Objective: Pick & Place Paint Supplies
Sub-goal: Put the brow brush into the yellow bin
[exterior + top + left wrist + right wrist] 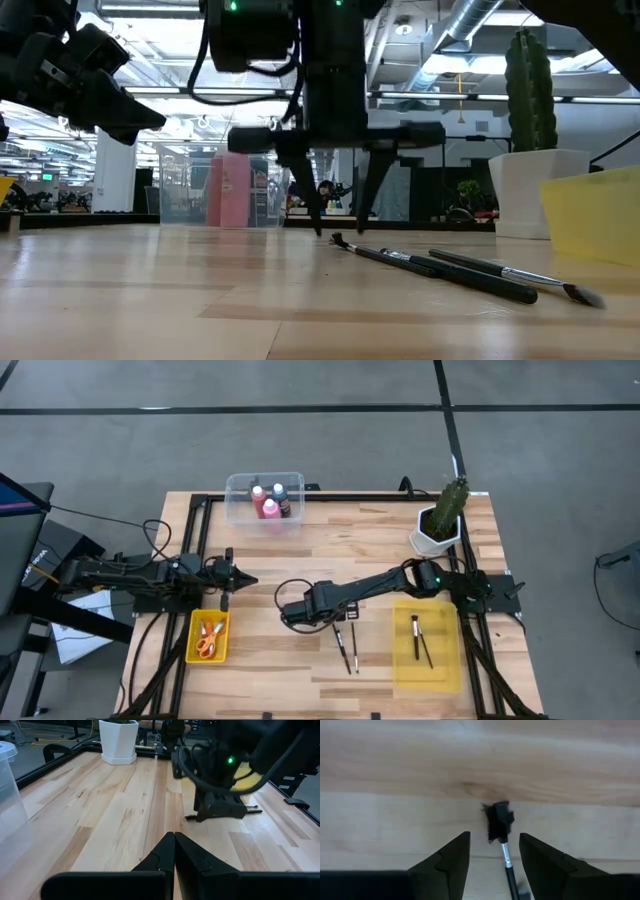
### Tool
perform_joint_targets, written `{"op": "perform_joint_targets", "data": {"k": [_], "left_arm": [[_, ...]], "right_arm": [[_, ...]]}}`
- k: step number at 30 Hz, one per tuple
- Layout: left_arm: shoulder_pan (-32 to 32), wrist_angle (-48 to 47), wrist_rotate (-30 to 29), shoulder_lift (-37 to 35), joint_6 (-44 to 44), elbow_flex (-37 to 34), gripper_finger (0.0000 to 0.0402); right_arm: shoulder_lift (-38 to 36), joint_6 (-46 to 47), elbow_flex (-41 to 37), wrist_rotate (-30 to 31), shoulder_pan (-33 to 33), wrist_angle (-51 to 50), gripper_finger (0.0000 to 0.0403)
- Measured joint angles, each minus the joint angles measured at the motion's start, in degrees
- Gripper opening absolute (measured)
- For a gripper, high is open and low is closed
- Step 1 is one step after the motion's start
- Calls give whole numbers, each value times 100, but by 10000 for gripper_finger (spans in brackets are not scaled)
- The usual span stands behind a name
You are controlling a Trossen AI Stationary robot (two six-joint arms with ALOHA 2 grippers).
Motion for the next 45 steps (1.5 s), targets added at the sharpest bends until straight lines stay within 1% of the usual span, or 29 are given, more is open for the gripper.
{"op": "perform_joint_targets", "data": {"k": [9, 18, 28, 32, 39, 45], "left_arm": [[0, 4, -2, 0, 0, 2, 1], [0, 44, -6, 0, 0, 2, 1], [0, 43, -28, 0, -1, 4, 1], [0, 42, -26, 0, -1, 4, 1], [0, 42, -24, 0, -1, 4, 1], [0, 42, -22, 0, -2, 4, 1]], "right_arm": [[-33, -2, -380, -118, -1, 286, 149], [-35, -225, -408, -98, -81, 421, 114], [-24, -363, -410, -140, -204, 430, 101], [-18, -363, -410, -98, -204, 449, 79], [-13, -363, -417, 134, -196, 443, 13], [-13, -345, -424, 369, -126, 462, 6]]}}
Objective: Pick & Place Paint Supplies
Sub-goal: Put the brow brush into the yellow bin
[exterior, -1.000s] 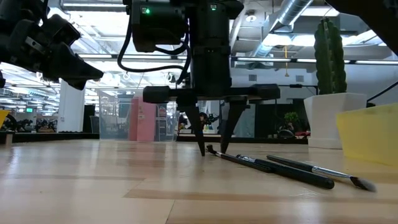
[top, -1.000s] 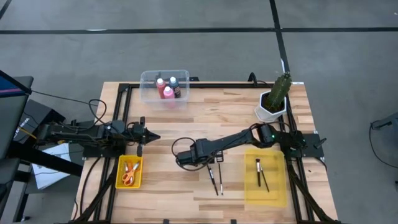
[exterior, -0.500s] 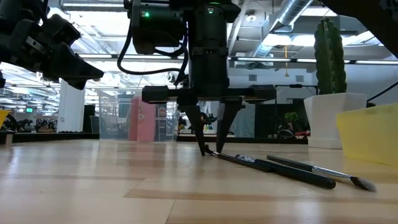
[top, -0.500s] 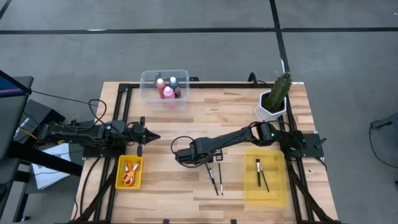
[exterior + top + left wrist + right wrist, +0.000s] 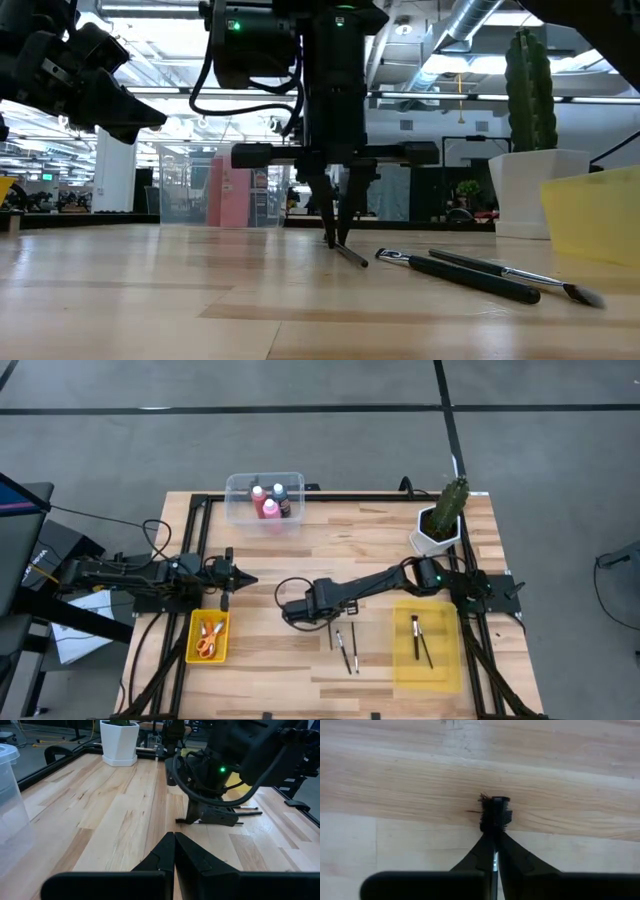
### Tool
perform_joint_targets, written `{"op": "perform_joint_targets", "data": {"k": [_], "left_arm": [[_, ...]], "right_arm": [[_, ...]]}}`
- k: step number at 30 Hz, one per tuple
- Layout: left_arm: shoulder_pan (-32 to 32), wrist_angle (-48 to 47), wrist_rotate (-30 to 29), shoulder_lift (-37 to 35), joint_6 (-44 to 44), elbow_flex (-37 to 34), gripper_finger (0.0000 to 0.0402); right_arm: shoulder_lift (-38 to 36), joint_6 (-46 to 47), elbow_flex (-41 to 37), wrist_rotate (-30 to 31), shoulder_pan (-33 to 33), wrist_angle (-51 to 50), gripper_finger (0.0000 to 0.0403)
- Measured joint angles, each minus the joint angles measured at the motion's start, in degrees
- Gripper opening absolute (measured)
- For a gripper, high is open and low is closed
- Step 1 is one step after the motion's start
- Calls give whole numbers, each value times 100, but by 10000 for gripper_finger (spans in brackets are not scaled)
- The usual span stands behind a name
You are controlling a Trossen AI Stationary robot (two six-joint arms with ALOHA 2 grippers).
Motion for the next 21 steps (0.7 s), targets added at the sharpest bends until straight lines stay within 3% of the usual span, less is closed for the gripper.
{"op": "perform_joint_targets", "data": {"k": [21], "left_arm": [[0, -2, 22, 0, 0, 4, 1]], "right_arm": [[-22, 573, 568, 547, 602, 99, 2]]}}
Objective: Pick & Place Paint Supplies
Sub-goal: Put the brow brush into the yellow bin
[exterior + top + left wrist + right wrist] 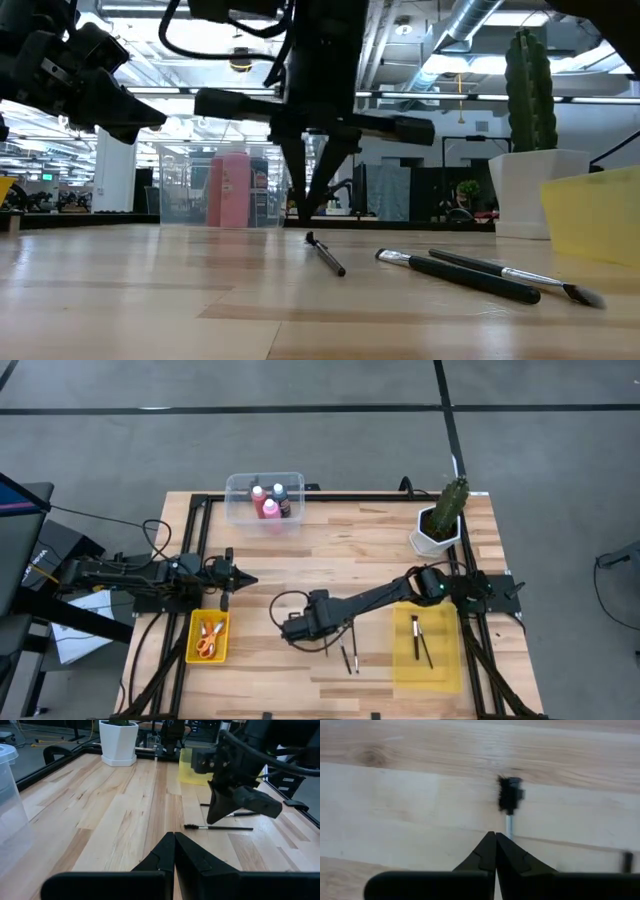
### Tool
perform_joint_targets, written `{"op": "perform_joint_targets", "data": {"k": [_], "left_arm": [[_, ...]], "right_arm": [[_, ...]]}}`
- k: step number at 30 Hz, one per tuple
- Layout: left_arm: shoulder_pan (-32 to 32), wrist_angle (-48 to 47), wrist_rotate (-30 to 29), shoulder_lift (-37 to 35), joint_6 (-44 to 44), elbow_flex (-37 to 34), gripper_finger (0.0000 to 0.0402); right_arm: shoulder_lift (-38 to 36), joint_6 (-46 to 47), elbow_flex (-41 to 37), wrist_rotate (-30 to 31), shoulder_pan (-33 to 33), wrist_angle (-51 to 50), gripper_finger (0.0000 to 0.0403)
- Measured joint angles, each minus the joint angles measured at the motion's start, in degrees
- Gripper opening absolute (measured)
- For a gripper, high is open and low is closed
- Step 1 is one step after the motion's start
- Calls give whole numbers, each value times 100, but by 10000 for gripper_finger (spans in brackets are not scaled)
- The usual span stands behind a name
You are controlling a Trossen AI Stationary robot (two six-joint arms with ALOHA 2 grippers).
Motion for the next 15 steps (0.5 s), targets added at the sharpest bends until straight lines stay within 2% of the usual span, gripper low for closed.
{"op": "perform_joint_targets", "data": {"k": [8, 15], "left_arm": [[0, -2, -4, -2, 0, 0, 1], [0, 0, -9, -2, 2, 0, 1]], "right_arm": [[-7, 85, 277, 63, 49, -449, 4], [-15, 76, 396, 59, -215, -466, 54]]}}
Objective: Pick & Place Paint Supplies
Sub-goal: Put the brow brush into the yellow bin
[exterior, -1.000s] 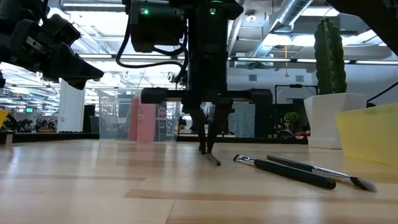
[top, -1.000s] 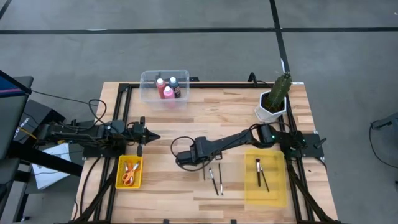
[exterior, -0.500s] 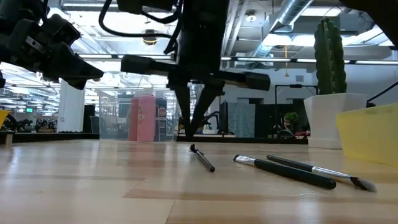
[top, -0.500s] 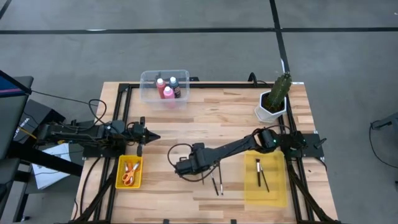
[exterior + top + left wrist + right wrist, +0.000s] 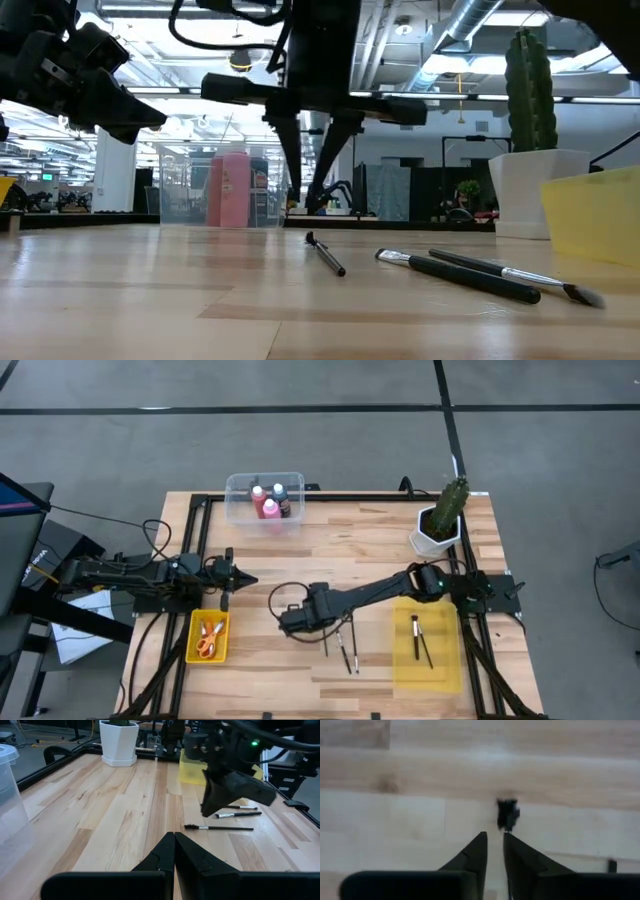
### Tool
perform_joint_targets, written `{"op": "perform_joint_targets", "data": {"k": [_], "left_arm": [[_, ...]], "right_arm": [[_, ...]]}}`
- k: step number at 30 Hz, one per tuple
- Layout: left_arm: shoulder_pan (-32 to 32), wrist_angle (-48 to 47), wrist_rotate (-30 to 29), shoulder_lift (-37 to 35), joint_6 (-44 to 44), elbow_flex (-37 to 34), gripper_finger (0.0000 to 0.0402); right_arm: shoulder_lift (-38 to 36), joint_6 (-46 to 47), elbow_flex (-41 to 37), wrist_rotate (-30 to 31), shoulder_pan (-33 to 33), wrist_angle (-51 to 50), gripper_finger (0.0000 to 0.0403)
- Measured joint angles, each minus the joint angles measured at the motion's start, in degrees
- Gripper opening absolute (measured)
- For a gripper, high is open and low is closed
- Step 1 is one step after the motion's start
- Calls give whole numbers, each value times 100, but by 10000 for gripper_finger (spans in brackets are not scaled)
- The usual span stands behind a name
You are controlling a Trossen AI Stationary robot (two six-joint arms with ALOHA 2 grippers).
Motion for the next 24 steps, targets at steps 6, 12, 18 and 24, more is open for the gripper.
{"op": "perform_joint_targets", "data": {"k": [6, 12, 18, 24], "left_arm": [[-2, 0, -19, 0, -1, 0, 1], [0, 0, -17, 0, -1, 0, 1], [-1, 0, -15, 1, -1, 0, 1], [-2, 0, -13, 1, -2, 0, 1]], "right_arm": [[0, -282, 2, -265, -281, -33, 118], [4, -502, 4, -450, -482, -28, 170], [42, -600, -183, -752, -528, 98, 178], [44, -470, -325, -767, -492, 133, 168]]}}
